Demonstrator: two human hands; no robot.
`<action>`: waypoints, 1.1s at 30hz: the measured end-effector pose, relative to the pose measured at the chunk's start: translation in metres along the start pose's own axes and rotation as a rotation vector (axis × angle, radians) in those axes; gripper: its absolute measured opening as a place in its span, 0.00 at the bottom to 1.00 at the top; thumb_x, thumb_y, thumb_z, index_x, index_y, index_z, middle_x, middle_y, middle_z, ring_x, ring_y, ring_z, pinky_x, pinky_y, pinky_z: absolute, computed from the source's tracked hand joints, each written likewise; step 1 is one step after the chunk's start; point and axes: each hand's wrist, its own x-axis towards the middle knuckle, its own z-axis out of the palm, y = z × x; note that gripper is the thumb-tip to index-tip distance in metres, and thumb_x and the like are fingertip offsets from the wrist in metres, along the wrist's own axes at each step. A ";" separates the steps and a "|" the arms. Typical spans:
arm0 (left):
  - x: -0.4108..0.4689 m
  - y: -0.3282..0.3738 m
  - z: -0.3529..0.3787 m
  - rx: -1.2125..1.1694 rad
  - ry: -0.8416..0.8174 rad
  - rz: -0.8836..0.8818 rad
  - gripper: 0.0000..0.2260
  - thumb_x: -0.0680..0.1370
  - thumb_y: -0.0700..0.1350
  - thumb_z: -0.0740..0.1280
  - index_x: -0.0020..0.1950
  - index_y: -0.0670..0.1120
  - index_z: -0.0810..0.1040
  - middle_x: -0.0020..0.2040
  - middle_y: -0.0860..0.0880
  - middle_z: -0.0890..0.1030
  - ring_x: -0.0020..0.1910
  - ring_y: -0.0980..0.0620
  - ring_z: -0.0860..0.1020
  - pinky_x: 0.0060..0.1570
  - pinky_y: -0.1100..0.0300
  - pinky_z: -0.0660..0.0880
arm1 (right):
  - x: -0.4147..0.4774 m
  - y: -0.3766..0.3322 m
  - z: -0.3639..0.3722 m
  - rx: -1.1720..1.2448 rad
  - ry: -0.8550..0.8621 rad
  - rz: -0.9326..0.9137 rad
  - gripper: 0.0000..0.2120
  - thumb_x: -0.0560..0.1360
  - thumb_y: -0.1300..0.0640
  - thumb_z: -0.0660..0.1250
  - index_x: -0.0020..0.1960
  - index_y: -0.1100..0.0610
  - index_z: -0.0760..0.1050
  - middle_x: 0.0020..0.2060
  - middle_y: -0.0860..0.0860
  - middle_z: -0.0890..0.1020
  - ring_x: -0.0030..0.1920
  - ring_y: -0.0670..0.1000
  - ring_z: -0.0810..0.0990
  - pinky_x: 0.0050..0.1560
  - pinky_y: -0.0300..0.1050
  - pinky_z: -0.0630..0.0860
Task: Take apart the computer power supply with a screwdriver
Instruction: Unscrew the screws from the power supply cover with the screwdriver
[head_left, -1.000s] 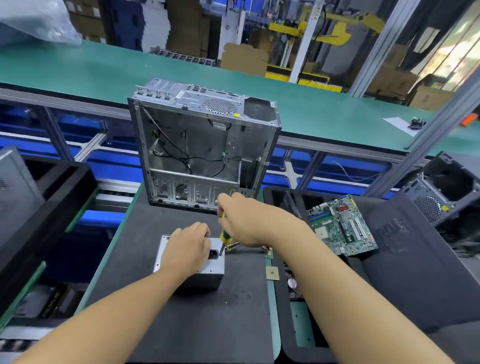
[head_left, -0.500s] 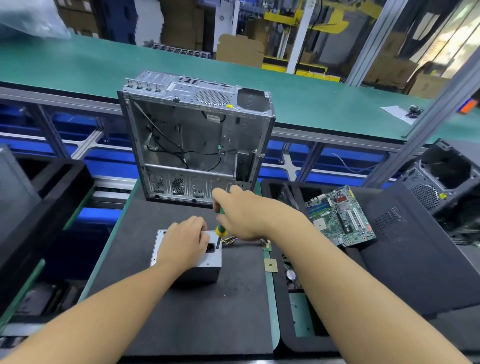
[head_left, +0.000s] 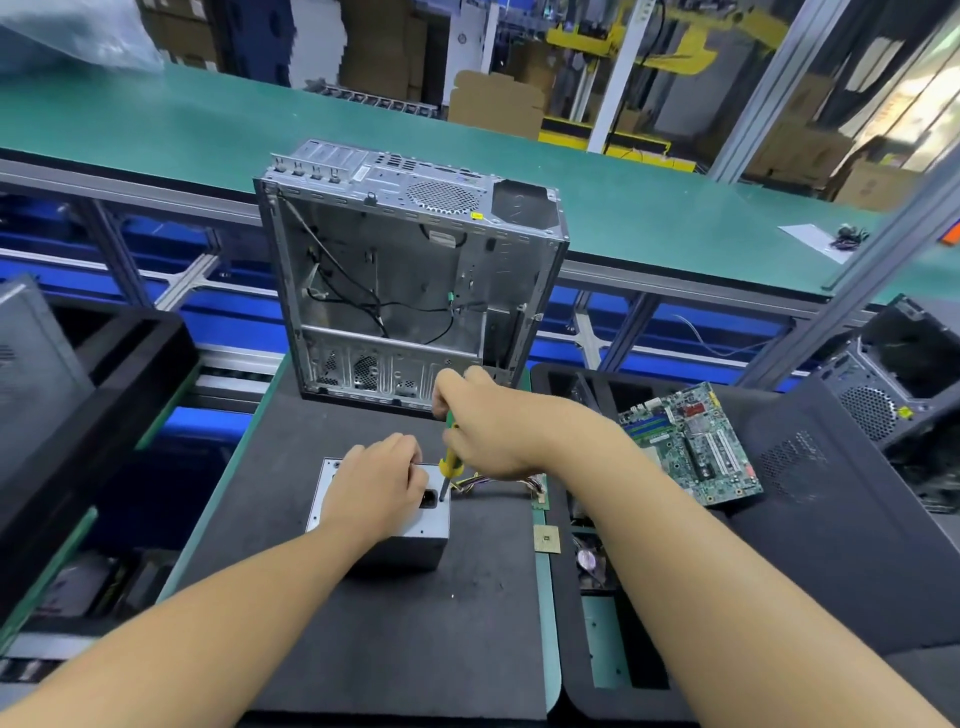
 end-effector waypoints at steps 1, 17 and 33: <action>0.000 0.000 0.001 0.005 0.005 -0.001 0.07 0.76 0.44 0.62 0.41 0.50 0.66 0.38 0.55 0.69 0.35 0.48 0.64 0.41 0.53 0.62 | -0.001 0.000 -0.001 0.014 -0.028 -0.009 0.09 0.79 0.55 0.57 0.58 0.53 0.64 0.54 0.53 0.67 0.41 0.54 0.72 0.45 0.51 0.69; -0.004 0.001 -0.002 -0.049 0.096 0.162 0.07 0.72 0.40 0.64 0.45 0.51 0.70 0.41 0.53 0.71 0.39 0.48 0.73 0.39 0.58 0.62 | 0.001 -0.001 0.004 0.067 0.030 0.045 0.11 0.78 0.52 0.59 0.58 0.53 0.62 0.52 0.53 0.68 0.41 0.54 0.71 0.43 0.51 0.69; -0.004 0.003 -0.004 -0.015 -0.009 0.087 0.03 0.78 0.42 0.61 0.46 0.49 0.71 0.44 0.50 0.79 0.41 0.44 0.76 0.42 0.53 0.66 | 0.008 -0.005 0.009 -0.096 0.205 0.200 0.13 0.82 0.43 0.51 0.54 0.53 0.63 0.47 0.53 0.74 0.43 0.58 0.72 0.41 0.51 0.66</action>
